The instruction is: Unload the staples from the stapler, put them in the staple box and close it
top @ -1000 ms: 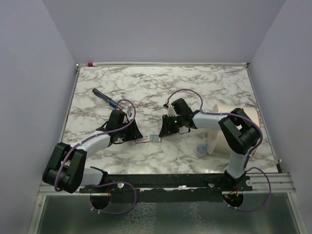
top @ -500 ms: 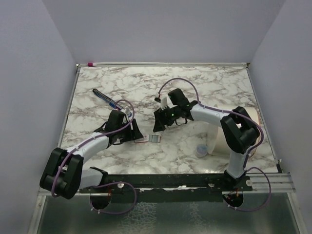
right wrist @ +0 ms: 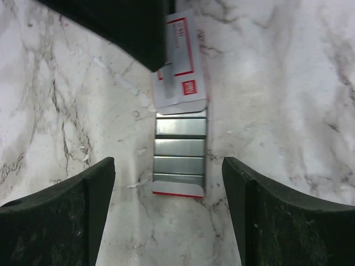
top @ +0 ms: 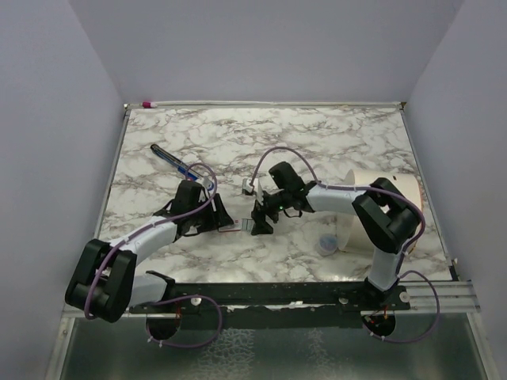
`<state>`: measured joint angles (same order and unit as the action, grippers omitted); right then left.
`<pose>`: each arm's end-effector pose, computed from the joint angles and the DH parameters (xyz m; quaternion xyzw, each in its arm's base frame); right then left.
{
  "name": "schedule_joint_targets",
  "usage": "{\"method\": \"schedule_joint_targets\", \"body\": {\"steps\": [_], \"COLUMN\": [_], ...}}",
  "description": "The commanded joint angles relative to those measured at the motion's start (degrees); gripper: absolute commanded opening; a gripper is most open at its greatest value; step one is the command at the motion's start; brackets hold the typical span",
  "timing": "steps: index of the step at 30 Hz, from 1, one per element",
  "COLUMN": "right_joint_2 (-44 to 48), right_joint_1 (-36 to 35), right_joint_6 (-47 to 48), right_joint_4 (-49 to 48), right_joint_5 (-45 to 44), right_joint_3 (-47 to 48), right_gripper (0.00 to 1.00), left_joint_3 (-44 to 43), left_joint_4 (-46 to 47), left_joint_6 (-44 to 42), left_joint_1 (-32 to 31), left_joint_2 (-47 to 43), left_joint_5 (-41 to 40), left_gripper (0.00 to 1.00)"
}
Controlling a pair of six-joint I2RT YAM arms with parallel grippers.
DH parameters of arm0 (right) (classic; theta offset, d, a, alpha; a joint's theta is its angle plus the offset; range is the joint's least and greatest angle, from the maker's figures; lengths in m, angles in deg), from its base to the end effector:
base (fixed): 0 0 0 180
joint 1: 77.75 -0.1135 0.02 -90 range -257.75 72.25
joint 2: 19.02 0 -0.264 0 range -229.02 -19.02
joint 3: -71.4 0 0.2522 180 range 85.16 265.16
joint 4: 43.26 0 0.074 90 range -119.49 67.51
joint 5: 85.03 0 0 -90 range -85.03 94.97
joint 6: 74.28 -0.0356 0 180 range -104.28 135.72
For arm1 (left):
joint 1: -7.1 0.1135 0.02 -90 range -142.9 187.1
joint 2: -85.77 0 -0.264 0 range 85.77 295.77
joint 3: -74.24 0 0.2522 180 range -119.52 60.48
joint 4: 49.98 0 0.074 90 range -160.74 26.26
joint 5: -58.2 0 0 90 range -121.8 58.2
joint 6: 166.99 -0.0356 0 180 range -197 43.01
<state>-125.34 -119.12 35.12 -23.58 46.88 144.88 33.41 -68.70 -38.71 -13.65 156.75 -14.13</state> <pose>0.2599 0.2606 0.1503 -0.5464 0.7048 0.3896 0.2300 0.2047 -0.0891 0.1551 -0.0877 0.9226 -0.2961 0.2312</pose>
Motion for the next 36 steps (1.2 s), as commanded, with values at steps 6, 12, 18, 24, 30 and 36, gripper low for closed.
{"method": "schedule_joint_targets", "body": {"steps": [6,12,18,24,30,36], "right_joint_2": [1.38,0.03,0.92,1.35,0.25,-1.15], "right_joint_1": [-5.43,-5.57,-6.21,-8.35,-8.82,-8.82], "right_joint_6": [12.96,13.49,11.42,6.86,8.17,10.63], "right_joint_4": [-7.60,-6.57,-8.03,-13.02,-11.70,-9.54], "right_joint_5": [-3.11,-5.49,-7.62,-10.51,-12.19,-11.03], "right_joint_3": [-4.25,-3.32,-4.90,-8.62,-8.40,-6.73], "right_gripper": [0.79,0.75,0.71,0.71,0.63,0.49], "left_joint_3": [-1.11,-0.99,-0.75,-0.64,-1.02,-2.36], "left_joint_4": [0.57,0.85,0.66,0.51,0.81,0.48], "left_joint_6": [-0.83,-1.23,-1.04,-0.88,-1.89,-3.65], "left_joint_1": [-0.11,-0.11,-0.11,-0.13,-0.12,-0.12], "left_joint_2": [2.05,2.06,2.02,1.39,2.33,4.40], "left_joint_5": [0.06,0.35,0.95,0.65,1.27,2.47], "left_gripper": [0.62,0.59,0.57,0.57,0.57,0.53]}}
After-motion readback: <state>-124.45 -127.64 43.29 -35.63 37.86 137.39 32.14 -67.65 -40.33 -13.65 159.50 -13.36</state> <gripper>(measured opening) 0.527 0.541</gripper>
